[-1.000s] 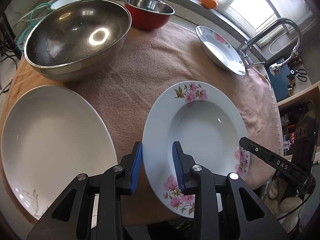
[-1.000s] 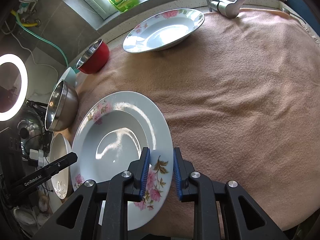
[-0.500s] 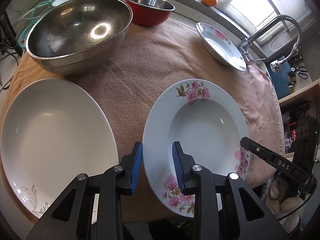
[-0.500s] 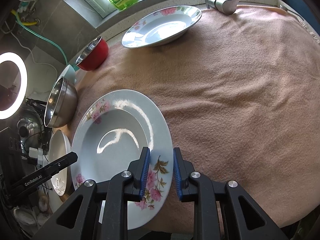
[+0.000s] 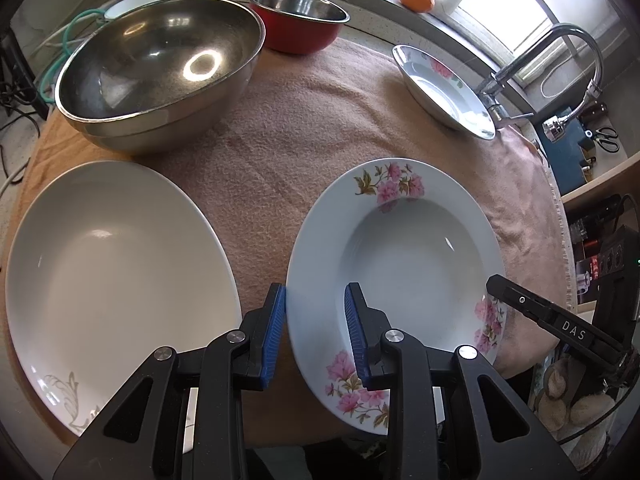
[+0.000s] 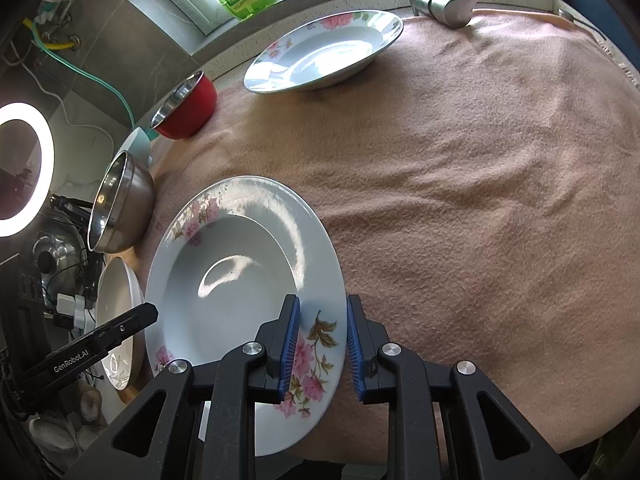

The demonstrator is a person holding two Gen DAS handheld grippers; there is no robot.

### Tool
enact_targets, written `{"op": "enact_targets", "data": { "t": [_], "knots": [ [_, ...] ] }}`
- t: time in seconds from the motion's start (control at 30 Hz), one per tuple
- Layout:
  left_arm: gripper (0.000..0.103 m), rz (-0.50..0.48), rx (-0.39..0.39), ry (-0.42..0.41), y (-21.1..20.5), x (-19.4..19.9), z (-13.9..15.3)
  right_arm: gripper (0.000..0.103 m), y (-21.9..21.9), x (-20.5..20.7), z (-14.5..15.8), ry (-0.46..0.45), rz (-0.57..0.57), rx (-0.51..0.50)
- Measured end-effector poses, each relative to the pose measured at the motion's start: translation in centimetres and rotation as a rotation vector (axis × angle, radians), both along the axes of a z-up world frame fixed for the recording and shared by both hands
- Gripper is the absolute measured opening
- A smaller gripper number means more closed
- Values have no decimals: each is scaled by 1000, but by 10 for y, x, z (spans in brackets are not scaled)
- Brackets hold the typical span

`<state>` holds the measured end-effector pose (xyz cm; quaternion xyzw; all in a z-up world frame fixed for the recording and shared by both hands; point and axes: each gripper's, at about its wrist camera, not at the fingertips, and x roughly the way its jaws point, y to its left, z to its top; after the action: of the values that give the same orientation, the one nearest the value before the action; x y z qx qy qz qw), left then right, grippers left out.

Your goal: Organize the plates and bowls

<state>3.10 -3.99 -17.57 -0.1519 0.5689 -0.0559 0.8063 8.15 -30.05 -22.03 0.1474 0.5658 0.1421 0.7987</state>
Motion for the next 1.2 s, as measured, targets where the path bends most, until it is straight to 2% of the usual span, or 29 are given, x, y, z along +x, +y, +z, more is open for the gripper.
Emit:
{"op": "enact_targets", "data": {
  "t": [0.2, 0.77, 1.0, 1.2],
  "knots": [
    [28, 4, 10, -21, 2, 1, 7, 23, 0, 0, 2, -4, -6, -15],
    [29, 50, 0, -80, 13, -3, 36, 24, -15, -4, 37, -94, -32, -42],
    [29, 64, -12, -110, -1, 2, 47, 24, -36, -1, 55, -140, -58, -31],
    [28, 73, -23, -135, -21, 9, 56, 24, -60, 4, 73, -213, -90, -10]
  ]
}}
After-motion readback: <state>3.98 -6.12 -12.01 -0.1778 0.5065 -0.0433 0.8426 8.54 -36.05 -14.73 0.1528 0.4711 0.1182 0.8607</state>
